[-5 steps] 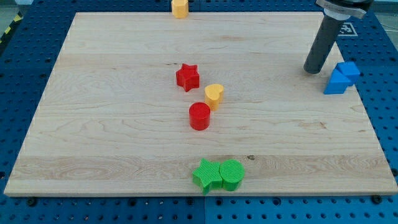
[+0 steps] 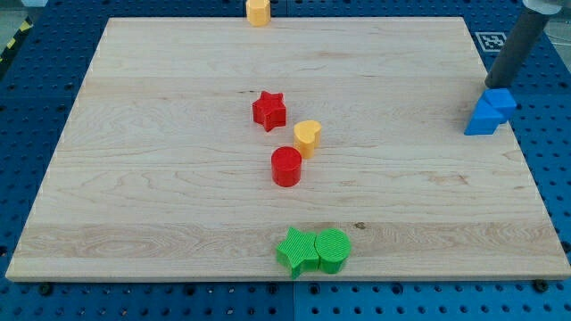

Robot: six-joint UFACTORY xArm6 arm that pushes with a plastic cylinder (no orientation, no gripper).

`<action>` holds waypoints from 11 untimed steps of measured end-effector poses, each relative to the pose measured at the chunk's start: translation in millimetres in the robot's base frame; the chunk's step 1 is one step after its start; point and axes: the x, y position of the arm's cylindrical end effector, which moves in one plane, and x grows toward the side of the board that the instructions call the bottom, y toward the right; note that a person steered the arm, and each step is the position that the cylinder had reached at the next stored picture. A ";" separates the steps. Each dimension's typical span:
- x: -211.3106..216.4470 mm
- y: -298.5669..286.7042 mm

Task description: Push the blue cube into the blue triangle

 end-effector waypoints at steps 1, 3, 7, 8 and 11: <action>0.0 10.1; 13.8 8.9; 43.4 -21.5; 43.4 -31.9; 50.0 -81.5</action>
